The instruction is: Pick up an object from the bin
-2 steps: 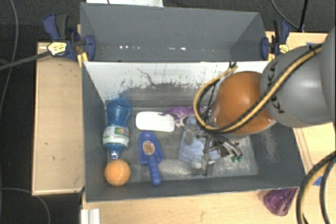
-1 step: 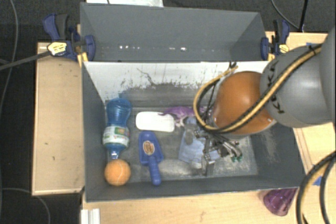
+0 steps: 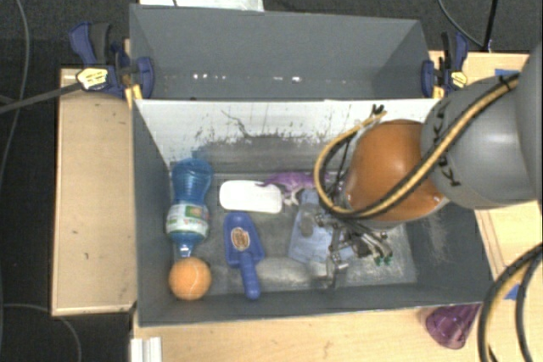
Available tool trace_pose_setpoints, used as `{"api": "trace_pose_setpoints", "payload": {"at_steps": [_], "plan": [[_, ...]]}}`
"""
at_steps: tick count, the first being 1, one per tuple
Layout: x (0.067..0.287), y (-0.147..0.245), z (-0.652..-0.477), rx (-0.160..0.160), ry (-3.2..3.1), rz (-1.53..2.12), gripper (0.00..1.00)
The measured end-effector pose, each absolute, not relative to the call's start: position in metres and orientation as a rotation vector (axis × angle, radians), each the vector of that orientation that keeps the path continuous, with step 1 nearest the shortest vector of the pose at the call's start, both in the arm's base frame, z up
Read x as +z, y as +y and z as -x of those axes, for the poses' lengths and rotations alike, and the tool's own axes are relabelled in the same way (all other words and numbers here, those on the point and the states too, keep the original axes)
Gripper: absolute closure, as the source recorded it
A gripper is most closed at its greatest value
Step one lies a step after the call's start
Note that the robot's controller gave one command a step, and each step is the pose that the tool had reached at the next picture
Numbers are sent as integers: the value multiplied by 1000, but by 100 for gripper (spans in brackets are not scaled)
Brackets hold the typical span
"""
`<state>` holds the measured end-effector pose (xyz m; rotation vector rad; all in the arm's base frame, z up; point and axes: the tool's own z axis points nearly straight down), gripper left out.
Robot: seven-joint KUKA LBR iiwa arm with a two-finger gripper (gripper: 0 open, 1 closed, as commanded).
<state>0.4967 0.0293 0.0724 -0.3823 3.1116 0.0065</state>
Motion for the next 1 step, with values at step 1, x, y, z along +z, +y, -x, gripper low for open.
{"api": "trace_pose_setpoints", "payload": {"at_steps": [1], "plan": [[71, 33, -498, 7, 3108, 383, 0]]}}
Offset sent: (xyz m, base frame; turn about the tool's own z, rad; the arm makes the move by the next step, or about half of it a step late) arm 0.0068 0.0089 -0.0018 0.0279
